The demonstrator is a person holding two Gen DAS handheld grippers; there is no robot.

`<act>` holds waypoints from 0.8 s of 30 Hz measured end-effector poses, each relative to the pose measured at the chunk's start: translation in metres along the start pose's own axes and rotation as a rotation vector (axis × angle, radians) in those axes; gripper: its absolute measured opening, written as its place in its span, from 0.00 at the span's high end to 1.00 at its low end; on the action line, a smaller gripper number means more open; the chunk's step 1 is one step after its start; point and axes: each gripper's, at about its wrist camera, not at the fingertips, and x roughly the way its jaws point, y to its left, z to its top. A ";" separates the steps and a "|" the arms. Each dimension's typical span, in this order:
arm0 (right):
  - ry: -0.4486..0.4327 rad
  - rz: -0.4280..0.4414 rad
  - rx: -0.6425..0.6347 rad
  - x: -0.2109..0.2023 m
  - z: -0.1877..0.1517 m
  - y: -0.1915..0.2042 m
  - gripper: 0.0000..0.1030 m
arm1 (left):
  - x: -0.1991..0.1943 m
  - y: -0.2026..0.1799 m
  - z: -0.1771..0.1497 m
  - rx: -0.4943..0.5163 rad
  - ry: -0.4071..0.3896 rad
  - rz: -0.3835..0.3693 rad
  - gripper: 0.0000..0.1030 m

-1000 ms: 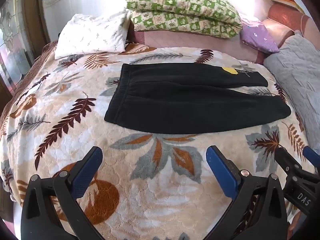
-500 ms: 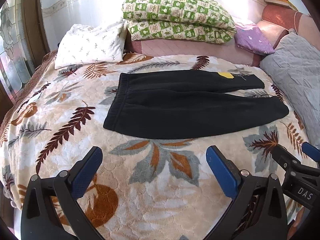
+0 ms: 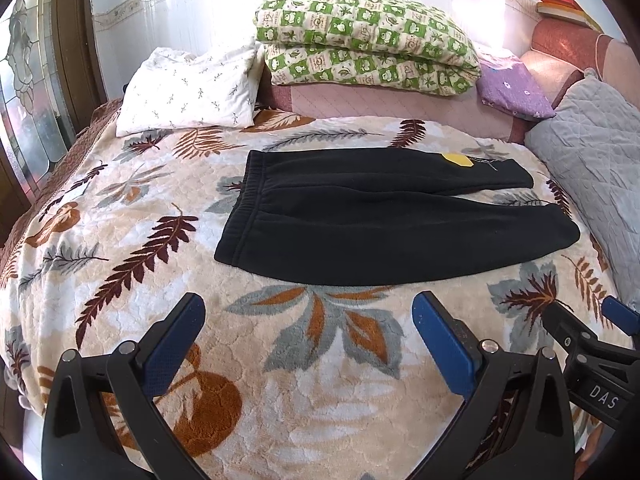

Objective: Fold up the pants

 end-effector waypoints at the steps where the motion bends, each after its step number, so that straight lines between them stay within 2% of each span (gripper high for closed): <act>1: 0.000 0.001 -0.001 0.000 0.000 0.000 0.00 | 0.000 0.000 0.000 0.001 0.001 0.001 0.00; 24: 0.000 0.004 0.002 -0.001 0.001 -0.001 0.00 | 0.000 0.001 -0.001 -0.005 0.007 0.002 0.00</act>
